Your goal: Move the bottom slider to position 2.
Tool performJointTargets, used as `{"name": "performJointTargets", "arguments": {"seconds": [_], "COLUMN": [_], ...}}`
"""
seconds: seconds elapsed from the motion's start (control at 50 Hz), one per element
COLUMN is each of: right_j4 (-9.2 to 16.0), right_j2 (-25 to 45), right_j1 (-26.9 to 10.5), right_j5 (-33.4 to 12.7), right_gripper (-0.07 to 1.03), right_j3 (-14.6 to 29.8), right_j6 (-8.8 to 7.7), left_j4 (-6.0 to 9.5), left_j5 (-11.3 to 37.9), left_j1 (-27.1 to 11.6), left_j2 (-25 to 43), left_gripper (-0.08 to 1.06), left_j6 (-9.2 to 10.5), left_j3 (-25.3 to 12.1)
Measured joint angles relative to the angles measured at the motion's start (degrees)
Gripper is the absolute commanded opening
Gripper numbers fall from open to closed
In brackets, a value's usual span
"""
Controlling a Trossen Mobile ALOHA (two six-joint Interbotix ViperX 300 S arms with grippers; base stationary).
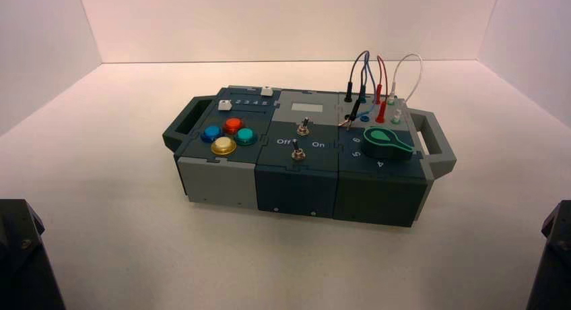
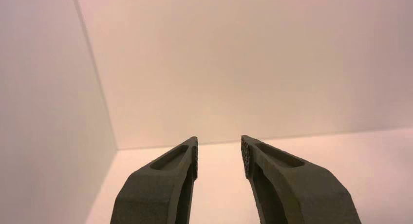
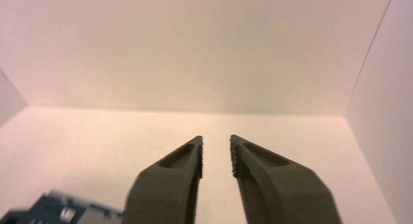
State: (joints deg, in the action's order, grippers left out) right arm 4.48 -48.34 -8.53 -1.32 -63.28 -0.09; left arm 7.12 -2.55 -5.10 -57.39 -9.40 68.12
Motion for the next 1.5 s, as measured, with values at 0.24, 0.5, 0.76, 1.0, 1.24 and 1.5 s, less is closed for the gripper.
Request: {"name": "performJointTargets", "arguments": {"seconds": [0.24,0.5,0.76,1.0,1.24,1.5], "right_j4": [0.62,2.2,3.78,4.13,5.36,7.38], "right_j2": [-0.09,0.44,1.49,5.1,8.35,9.49], "right_j1": [-2.11,-2.9,-3.52,-8.17,-14.06,-19.69], "right_j5": [-11.6,-23.38,-31.82,-35.6,-36.3,-36.39], "right_gripper": [0.22,0.22,0.06,-0.02,-0.02,-0.02], "right_j3": [3.43,6.15,7.73,8.0,8.17,8.17], "right_j6": [0.0,0.0,-0.09,-0.18,-0.88,-1.05], "left_j4": [0.09,0.53,4.39,8.7,10.72,13.89], "left_j5": [13.97,27.6,35.77,36.65,36.83,36.65], "left_j1": [-3.69,-7.03,-7.82,-8.0,-9.93,-12.74], "left_j2": [0.35,2.72,9.84,16.96,20.13,25.05], "left_gripper": [0.15,0.06,0.0,-0.03,-0.03,-0.03], "left_j6": [-0.09,0.0,0.09,0.09,0.09,0.09], "left_j3": [-5.19,-8.61,-11.34,-11.87,-11.95,-11.95]}}
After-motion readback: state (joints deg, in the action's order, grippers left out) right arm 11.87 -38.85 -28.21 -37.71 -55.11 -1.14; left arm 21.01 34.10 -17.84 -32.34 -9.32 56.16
